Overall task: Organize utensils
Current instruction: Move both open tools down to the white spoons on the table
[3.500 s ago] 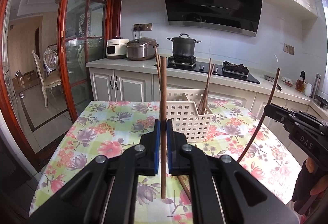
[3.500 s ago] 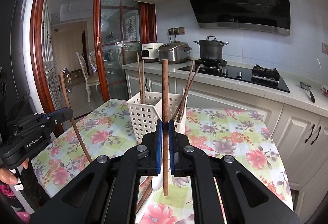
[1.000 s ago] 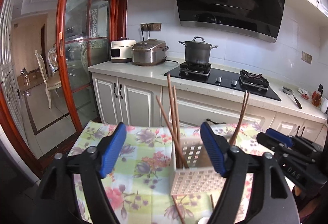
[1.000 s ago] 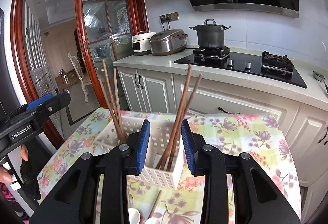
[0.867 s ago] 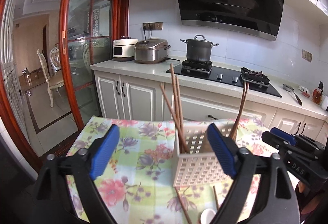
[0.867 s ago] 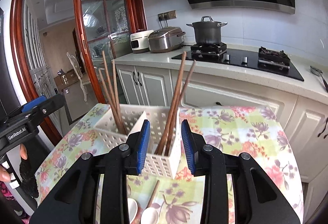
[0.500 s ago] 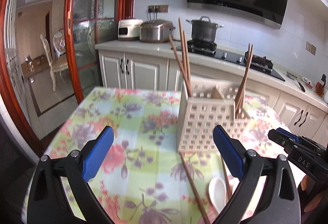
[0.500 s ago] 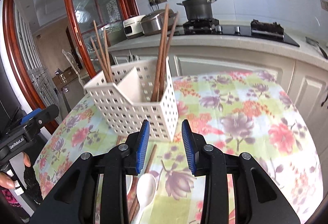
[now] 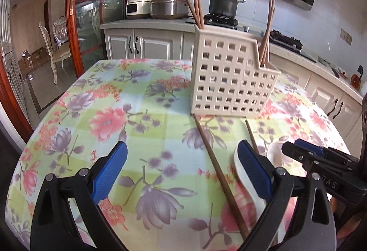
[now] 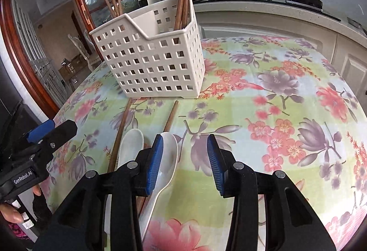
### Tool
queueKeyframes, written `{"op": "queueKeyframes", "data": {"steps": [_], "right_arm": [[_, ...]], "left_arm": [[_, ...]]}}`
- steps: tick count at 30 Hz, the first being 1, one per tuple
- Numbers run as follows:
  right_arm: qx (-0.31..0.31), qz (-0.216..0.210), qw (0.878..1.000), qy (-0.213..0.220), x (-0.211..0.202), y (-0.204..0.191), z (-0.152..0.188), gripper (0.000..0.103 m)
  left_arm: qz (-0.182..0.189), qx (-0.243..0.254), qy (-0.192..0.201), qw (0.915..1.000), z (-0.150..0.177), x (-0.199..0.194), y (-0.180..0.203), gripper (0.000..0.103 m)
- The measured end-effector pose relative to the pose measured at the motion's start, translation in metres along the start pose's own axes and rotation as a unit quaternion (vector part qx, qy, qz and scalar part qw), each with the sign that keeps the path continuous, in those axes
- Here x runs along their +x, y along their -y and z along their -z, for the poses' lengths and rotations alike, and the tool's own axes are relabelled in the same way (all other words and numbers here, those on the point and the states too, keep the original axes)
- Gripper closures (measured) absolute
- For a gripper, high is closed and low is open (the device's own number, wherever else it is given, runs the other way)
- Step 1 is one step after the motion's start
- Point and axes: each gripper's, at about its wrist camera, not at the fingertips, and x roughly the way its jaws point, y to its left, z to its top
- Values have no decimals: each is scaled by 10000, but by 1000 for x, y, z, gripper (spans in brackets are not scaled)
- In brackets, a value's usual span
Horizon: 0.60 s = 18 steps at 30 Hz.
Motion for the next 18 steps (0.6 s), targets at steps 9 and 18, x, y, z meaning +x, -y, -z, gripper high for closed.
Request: {"op": "queueKeyframes", "data": {"steps": [9, 18], "right_arm": [[-36, -92, 9998, -173, 10, -8, 2, 59], [-63, -126, 9995, -284, 18, -12, 1, 59]], "left_arm": [[-110, 52, -252, 9996, 23, 10, -4, 11], [-48, 10, -443, 9990, 21, 18, -5, 16]]}}
